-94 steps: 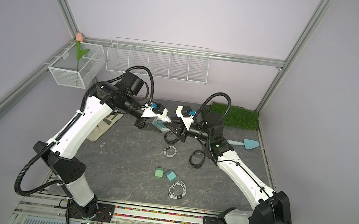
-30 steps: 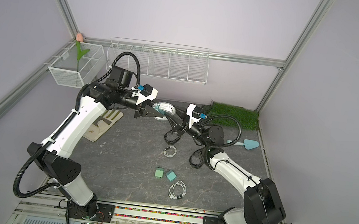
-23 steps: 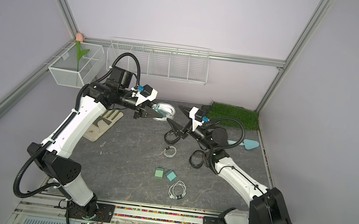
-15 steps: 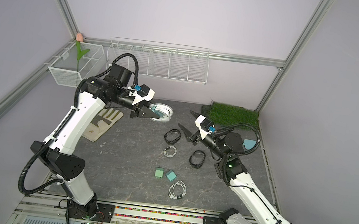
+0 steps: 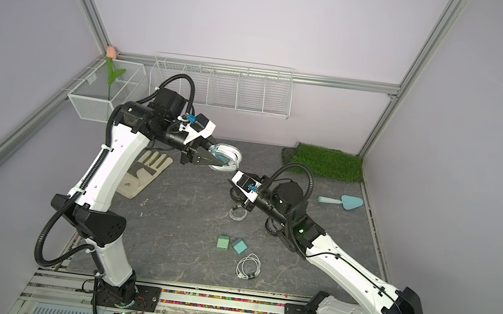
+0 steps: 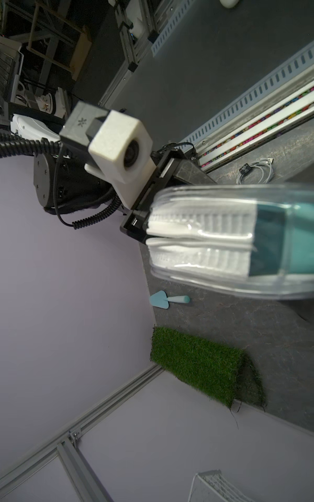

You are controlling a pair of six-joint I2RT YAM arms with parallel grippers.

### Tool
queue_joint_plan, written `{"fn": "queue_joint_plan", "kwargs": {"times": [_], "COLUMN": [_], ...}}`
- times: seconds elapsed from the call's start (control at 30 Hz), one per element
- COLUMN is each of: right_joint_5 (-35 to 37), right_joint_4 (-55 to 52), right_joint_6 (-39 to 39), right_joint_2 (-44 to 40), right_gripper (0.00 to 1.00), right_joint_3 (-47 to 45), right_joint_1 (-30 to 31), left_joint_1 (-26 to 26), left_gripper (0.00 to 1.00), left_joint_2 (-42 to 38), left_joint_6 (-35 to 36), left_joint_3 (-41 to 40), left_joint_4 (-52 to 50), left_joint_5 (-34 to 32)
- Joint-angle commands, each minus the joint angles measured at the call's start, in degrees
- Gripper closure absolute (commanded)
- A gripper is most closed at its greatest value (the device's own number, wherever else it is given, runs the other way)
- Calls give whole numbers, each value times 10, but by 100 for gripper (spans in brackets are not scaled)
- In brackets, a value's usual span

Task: Pack away charging kits
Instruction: Adjust the storage bag, then zip the zipper on the storage bag.

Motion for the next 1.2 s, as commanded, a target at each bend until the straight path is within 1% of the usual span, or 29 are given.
{"fn": "queue_joint_plan", "kwargs": {"times": [0.0,0.07,0.2,0.4,0.57,0.97,1.17], "right_joint_5": [89,122,167,166,174,189,204], "right_joint_4": [81,100,133,143,154,172,178], "right_joint_6": [-27,-39,-55,-62,-67,-76,-93], "right_joint_2": [8,14,17,25,25,35,46], "right_gripper": [63,63,64,65,69,72,78], "right_joint_3": [13,10,1,6,6,16,24], "right_joint_1": [15,23,27,29,30,36,41], "left_joint_1": [1,1,1,1,1,1,1], "left_gripper": [100,100,100,100,100,100,100], "left_joint_2": [-44,-67,-83,-70,-69,-60,-48], "left_joint_6": [-118,-154,-162,-166,-167,-167,-157], "left_joint_3": [-53,-91,-113,-93,-93,-86,-67], "left_joint_4": [131,183,200,185,183,169,142], "left_joint_5": [-7,-20,-24,-28,-46,-68,-70]}}
